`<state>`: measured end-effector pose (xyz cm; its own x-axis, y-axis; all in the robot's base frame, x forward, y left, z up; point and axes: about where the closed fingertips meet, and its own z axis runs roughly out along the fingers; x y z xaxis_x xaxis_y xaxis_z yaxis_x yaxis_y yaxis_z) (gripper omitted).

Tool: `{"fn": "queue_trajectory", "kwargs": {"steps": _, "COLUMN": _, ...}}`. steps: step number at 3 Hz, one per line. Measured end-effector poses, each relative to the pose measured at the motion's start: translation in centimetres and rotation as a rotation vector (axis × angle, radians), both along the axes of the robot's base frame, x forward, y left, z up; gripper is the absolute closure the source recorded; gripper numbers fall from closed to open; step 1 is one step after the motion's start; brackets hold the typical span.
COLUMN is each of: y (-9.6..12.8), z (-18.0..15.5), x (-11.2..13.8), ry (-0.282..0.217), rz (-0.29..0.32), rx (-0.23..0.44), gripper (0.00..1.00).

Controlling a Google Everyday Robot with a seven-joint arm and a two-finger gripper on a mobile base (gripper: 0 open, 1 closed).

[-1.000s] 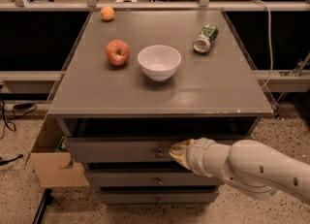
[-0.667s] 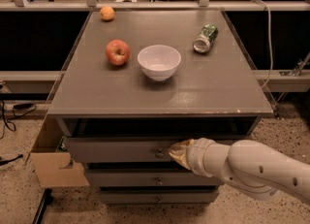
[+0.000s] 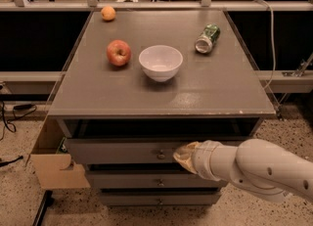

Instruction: Close top drawer

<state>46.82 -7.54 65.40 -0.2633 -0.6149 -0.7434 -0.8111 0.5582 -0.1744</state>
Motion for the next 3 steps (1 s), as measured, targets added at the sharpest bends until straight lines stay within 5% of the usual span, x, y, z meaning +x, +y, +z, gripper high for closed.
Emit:
{"fn": "queue_trajectory", "kwargs": {"steps": 2, "y": -1.3, "z": 0.3, "x": -4.3, "ry": 0.169, "rz": 0.041, "rx": 0.025, "gripper": 1.0}}
{"fn": "queue_trajectory", "kwargs": {"steps": 3, "y": -1.2, "z": 0.3, "x": -4.5, "ry": 0.177, "rz": 0.047, "rx": 0.029, "gripper": 0.82}}
